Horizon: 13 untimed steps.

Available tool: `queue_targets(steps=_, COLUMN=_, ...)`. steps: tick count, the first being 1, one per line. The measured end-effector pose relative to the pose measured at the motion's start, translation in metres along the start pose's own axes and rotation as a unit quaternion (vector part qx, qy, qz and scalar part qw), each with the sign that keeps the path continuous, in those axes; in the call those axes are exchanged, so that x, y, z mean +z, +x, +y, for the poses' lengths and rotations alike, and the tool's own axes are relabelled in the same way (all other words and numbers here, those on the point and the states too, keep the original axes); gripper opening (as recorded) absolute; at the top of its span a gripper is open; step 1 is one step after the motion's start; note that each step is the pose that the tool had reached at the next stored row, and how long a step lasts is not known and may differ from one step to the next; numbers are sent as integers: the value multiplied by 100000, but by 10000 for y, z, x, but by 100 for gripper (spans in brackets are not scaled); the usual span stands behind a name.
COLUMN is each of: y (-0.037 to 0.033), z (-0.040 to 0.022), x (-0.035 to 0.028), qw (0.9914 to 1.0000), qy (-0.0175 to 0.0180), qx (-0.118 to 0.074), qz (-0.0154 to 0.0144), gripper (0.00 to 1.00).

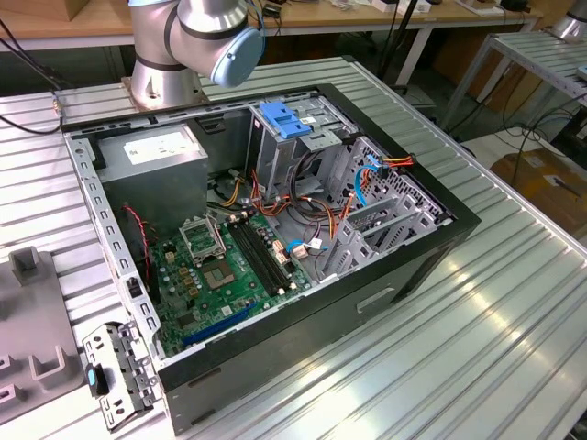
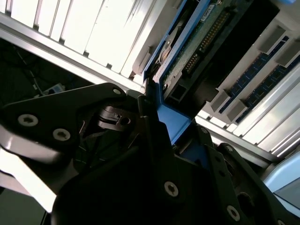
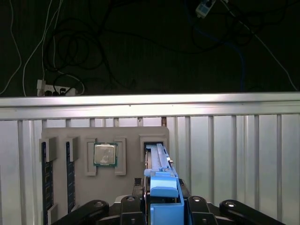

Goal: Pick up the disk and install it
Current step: 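Pick up the disk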

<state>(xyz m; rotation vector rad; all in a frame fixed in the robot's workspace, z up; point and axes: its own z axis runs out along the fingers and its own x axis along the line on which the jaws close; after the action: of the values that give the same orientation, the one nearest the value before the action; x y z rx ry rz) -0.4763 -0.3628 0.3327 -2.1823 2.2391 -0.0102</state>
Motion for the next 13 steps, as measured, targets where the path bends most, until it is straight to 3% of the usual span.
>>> queue_targets(steps=13, y=-1, z=-1, x=-96, qw=100000, qy=-5, qx=4, qz=-65, gripper=37)
